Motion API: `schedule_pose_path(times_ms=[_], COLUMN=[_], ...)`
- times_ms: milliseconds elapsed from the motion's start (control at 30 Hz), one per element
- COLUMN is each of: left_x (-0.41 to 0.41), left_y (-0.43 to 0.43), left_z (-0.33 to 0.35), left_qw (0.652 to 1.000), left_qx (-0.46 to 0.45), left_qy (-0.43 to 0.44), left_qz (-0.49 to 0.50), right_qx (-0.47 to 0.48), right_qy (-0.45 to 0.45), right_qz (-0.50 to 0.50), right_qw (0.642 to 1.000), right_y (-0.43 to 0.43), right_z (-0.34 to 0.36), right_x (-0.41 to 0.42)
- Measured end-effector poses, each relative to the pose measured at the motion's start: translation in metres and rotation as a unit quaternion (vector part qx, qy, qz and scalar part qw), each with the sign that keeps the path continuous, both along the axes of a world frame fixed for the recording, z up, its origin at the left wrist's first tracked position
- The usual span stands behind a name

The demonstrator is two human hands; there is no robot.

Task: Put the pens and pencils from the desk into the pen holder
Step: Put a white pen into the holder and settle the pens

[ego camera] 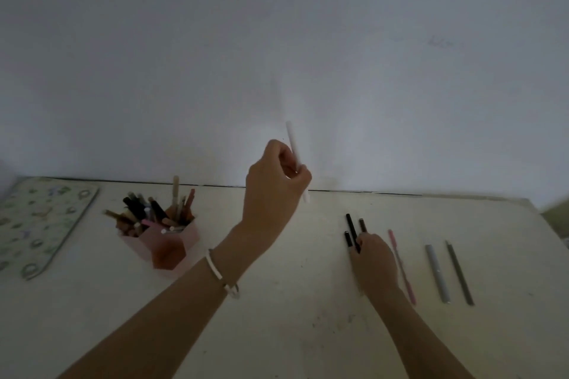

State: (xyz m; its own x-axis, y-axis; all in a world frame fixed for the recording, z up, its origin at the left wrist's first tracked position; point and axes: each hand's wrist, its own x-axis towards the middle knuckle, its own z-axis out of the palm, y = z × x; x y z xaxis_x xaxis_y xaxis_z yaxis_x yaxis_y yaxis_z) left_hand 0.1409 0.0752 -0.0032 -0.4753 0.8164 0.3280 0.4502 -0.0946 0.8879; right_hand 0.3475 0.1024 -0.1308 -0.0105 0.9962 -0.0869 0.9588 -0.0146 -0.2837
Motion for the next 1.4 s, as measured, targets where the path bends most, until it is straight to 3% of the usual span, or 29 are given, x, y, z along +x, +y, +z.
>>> schedule_pose_path(times_ms=[167,233,300,467,567,667,800,933,967,1133,1300,1400], left_x=[-0.04,-0.061,-0.091,-0.168,-0.183,-0.187,-0.186,-0.182,-0.182,-0.201,-0.209,-0.207], left_y=[-0.019,-0.027,-0.034,-0.063,-0.078,-0.082,-0.077,-0.075,-0.076,-0.084,-0.09,-0.094], left_z=[0.024,0.032,0.041,0.05,0.027,-0.001,-0.026,-0.03,-0.03,-0.003,0.022,0.023], left_qw=[0.997,0.997,0.996,0.987,0.983,0.974,0.946,0.876,0.871,0.932,0.953,0.957], left_qx=[0.076,0.076,0.066,0.039,-0.034,-0.077,-0.141,-0.228,-0.229,-0.109,-0.071,-0.065], left_qy=[-0.015,0.007,0.053,0.144,0.168,0.203,0.287,0.422,0.43,0.317,0.255,0.248], left_qz=[0.017,0.005,0.003,0.065,0.069,0.062,0.051,0.058,0.06,0.139,0.147,0.136], right_qx=[-0.047,-0.044,0.0,0.198,0.255,0.269,0.249,0.229,0.225,0.213,0.201,0.243], right_qy=[-0.032,0.022,0.135,0.371,0.456,0.49,0.497,0.486,0.481,0.412,0.264,0.196], right_qz=[-0.003,-0.006,0.013,0.096,0.133,0.163,0.175,0.171,0.172,0.227,0.29,0.322], right_qw=[0.998,0.999,0.991,0.902,0.842,0.813,0.812,0.826,0.83,0.857,0.898,0.894], right_y=[-0.004,-0.006,-0.007,-0.004,-0.013,-0.025,-0.035,-0.042,-0.044,-0.047,-0.05,-0.049], right_z=[-0.016,-0.014,0.003,0.084,0.121,0.135,0.126,0.112,0.109,0.098,0.073,0.058], right_x=[-0.008,-0.017,-0.035,-0.112,-0.155,-0.186,-0.201,-0.205,-0.206,-0.23,-0.252,-0.251])
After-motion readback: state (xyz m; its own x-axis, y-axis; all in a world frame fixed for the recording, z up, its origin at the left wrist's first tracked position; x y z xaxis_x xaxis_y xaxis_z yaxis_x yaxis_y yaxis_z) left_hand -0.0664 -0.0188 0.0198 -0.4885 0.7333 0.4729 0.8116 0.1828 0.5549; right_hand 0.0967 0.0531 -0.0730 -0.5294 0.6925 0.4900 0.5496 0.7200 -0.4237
